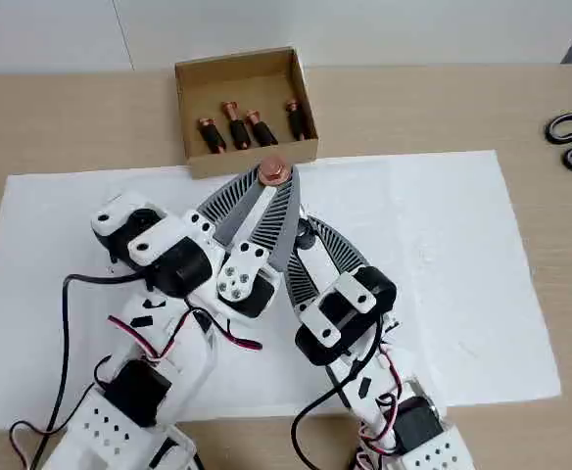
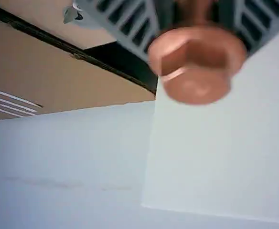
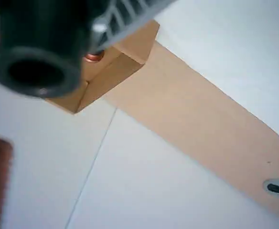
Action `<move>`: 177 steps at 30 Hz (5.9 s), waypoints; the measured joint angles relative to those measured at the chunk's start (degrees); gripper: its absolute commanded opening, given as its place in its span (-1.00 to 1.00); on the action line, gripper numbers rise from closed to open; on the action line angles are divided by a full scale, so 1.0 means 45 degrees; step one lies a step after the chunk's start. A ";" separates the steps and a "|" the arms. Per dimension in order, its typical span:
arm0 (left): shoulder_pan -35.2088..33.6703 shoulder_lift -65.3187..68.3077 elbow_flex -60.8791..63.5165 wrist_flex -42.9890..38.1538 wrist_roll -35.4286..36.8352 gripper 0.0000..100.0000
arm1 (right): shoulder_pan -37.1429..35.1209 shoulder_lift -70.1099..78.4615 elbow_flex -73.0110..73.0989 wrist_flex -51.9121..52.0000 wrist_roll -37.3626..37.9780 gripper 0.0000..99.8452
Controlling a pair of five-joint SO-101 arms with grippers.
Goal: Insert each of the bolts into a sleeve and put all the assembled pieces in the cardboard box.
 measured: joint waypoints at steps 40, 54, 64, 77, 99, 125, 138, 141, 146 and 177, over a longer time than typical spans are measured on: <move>-0.0098 -0.0313 -0.0117 0.3536 0.1641 -0.99 | 0.0020 0.0059 0.0000 0.0039 0.0020 -0.99; -0.0039 -0.0137 0.0000 0.4474 0.1700 -0.58 | -0.0020 0.0000 0.0000 0.0020 0.0020 -0.99; -0.0059 -0.0156 -0.0332 0.5665 0.1719 -0.54 | -0.0020 -0.0020 0.0000 0.0000 0.0039 -0.99; -0.0059 -0.0156 -0.0742 0.5353 0.1719 -0.54 | 0.0000 0.0020 0.0000 0.0000 0.0039 -0.99; -0.3849 -0.0176 -0.1641 0.3556 -0.1309 -0.70 | 0.0000 0.0020 0.0000 0.0000 0.0039 -0.99; -0.7092 -0.7209 0.7228 0.2032 -0.2950 -0.99 | 0.0000 0.0020 0.0000 0.0703 0.0039 -0.99; -0.7111 -0.7521 0.7267 0.8947 -0.2911 -0.99 | 0.2696 0.0020 -0.0254 0.2305 -0.3438 -0.99; -0.7111 -0.7521 0.7267 1.0198 -0.2911 -0.99 | 0.2833 0.0020 -0.1094 0.3673 -0.3907 -0.99; -0.7111 -0.7521 0.7267 1.0569 -0.2911 -0.99 | 0.2911 0.0000 -0.2501 0.5783 -0.4024 -0.99; -0.7111 -0.7521 0.7267 1.0569 -0.2891 -0.99 | 0.5665 0.2813 -0.6349 0.8342 -0.3243 -0.99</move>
